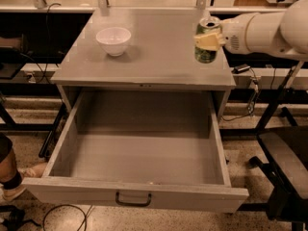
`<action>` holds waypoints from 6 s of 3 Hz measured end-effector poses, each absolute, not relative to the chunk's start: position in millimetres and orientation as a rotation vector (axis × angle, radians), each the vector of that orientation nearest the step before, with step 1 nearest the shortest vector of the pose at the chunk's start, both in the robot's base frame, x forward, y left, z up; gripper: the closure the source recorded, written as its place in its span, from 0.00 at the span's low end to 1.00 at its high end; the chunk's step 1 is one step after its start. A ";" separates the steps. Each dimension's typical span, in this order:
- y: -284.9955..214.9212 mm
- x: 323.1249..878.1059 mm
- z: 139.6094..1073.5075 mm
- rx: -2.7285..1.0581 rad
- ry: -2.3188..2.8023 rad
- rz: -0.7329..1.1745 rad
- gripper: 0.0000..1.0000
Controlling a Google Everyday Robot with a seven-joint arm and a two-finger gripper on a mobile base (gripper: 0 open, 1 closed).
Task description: Place green can into top drawer
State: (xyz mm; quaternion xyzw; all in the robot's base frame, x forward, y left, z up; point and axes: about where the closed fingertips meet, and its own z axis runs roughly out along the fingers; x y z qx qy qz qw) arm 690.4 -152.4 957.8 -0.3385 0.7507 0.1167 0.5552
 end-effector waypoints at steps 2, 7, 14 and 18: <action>-144.3 664.4 948.4 -0.930 1.804 0.301 1.00; -63.8 549.1 847.5 -1.478 1.895 0.447 1.00; 59.1 536.4 627.2 -2.013 2.006 0.398 0.10; -39.4 528.5 753.9 -1.583 1.946 0.201 0.00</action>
Offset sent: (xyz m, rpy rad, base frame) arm -0.0419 0.0014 -0.0206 -0.1382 0.0987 0.1526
